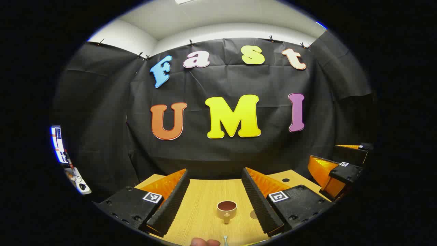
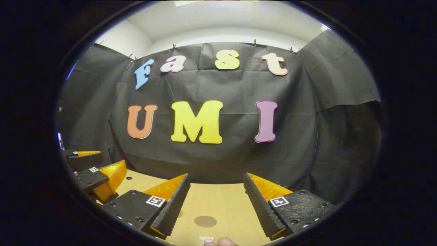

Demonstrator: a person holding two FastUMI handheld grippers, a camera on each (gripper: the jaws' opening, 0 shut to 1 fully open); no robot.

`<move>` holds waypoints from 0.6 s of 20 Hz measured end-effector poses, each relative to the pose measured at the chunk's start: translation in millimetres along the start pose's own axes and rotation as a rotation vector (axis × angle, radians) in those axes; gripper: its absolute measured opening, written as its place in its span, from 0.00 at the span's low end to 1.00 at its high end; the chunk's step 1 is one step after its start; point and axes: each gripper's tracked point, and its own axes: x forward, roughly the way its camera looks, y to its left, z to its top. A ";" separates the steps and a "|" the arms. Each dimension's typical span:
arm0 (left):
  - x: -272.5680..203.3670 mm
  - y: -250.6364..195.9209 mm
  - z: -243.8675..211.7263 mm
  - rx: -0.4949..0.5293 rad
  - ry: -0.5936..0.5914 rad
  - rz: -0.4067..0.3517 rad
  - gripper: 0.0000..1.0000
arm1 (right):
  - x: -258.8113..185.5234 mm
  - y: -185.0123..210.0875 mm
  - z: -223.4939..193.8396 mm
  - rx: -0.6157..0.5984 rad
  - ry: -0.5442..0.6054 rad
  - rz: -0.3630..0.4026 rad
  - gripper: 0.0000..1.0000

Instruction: Put the toothbrush and toothpaste on the desktop into the cup, then pick up the cup and place it on the coaster on the desktop.

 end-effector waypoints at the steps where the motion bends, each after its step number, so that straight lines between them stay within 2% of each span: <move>1: -0.6 -1.3 0.0 -0.004 0.001 -0.003 0.97 | 0.1 -0.4 1.8 0.001 -0.005 0.001 0.97; 4: -1.5 -3.0 -0.5 0.000 0.009 0.003 1.00 | 0.2 -2.2 2.7 0.004 -0.014 0.005 0.97; 5: -1.9 -2.9 0.1 0.000 0.008 0.005 0.97 | 0.4 -3.4 3.5 0.004 -0.013 0.004 0.97; 12: 1.2 -6.9 3.2 -0.003 0.002 0.007 0.97 | 4.9 -7.4 3.9 0.006 -0.008 0.008 0.97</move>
